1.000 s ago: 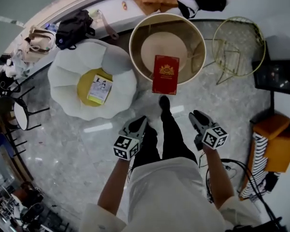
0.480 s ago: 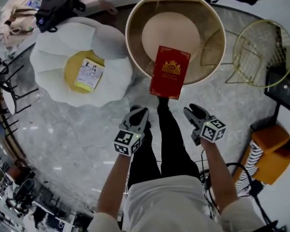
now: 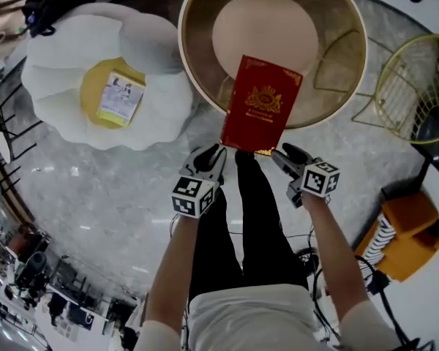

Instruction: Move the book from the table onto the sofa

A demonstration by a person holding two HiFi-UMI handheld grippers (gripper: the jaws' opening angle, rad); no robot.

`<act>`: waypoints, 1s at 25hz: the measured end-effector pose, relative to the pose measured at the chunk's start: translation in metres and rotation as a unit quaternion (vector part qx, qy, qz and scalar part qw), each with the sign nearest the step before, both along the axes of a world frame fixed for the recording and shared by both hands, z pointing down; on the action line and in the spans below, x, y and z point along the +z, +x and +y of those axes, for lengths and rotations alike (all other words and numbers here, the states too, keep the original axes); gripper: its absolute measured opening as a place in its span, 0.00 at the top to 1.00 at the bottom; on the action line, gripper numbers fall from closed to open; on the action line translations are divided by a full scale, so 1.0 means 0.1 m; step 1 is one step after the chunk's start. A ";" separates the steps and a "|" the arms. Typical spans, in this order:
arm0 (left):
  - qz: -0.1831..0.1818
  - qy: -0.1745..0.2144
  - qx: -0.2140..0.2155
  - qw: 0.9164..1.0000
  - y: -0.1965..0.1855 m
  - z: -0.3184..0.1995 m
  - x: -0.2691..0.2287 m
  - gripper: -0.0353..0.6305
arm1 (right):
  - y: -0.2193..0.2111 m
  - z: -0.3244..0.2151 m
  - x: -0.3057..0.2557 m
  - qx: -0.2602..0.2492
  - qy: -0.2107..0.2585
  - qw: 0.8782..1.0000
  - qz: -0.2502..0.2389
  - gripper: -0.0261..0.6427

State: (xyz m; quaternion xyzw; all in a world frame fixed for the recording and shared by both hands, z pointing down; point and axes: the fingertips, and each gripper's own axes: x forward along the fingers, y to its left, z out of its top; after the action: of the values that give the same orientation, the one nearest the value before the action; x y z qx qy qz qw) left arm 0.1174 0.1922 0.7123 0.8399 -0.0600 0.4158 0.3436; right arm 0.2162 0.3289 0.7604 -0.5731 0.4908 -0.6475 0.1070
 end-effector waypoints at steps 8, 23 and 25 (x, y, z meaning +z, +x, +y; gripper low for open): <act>-0.061 -0.041 0.003 0.997 0.06 0.03 0.55 0.67 | -0.13 -0.07 0.52 -0.020 -0.015 0.997 -0.075 0.40; -0.046 -0.072 0.037 0.996 0.11 0.07 0.71 0.67 | -0.20 -0.27 0.46 -0.007 0.039 0.989 -0.144 0.52; -0.035 -0.076 0.029 0.996 0.12 0.05 0.69 0.67 | -0.18 -0.28 0.38 -0.006 0.051 0.988 -0.145 0.54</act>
State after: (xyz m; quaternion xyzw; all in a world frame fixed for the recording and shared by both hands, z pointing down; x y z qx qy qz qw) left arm 0.1290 0.1977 0.7810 0.7975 -0.0156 0.4581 0.3923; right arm 0.1983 0.3014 0.7982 -0.4644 0.5058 -0.6983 0.2023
